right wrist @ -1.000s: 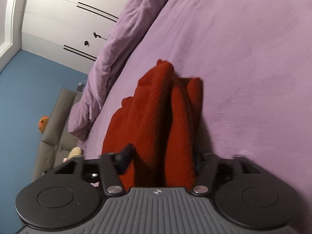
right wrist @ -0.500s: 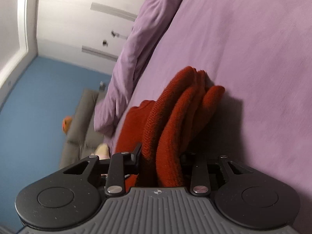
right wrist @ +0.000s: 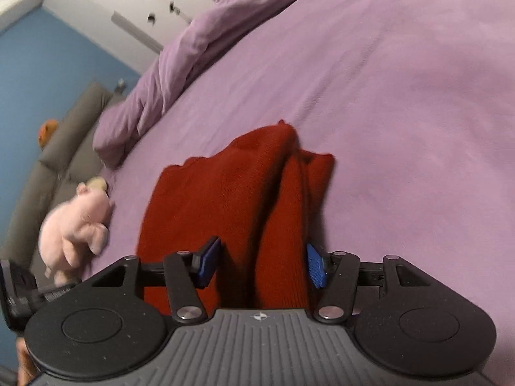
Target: Fold small clothes
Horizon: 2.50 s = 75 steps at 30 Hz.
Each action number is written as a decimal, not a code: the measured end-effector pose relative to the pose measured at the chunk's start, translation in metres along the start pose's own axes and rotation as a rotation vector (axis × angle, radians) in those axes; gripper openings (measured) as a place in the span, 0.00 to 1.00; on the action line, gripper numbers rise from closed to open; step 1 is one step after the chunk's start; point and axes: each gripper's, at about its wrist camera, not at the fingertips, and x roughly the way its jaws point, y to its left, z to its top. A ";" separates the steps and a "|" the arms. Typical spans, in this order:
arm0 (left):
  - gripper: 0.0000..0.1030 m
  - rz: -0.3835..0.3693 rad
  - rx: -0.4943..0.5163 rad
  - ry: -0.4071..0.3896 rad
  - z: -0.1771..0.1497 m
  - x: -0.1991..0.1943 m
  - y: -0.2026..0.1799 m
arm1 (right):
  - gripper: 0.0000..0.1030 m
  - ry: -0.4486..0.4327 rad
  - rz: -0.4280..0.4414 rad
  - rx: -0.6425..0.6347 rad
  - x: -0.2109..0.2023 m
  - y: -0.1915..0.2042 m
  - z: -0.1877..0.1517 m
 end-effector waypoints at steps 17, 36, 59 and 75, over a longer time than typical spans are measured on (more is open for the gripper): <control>0.68 0.046 0.053 0.055 -0.042 -0.003 -0.010 | 0.27 -0.023 -0.040 0.026 -0.026 0.005 -0.043; 0.72 0.117 0.099 0.065 -0.051 -0.010 -0.019 | 0.35 -0.047 -0.175 -0.072 -0.033 0.019 -0.051; 0.70 0.155 0.087 0.099 -0.067 -0.011 -0.013 | 0.23 -0.108 0.049 0.262 -0.001 -0.007 -0.070; 0.70 0.199 0.101 0.082 -0.070 -0.004 -0.020 | 0.36 -0.083 -0.131 0.137 -0.008 0.012 -0.062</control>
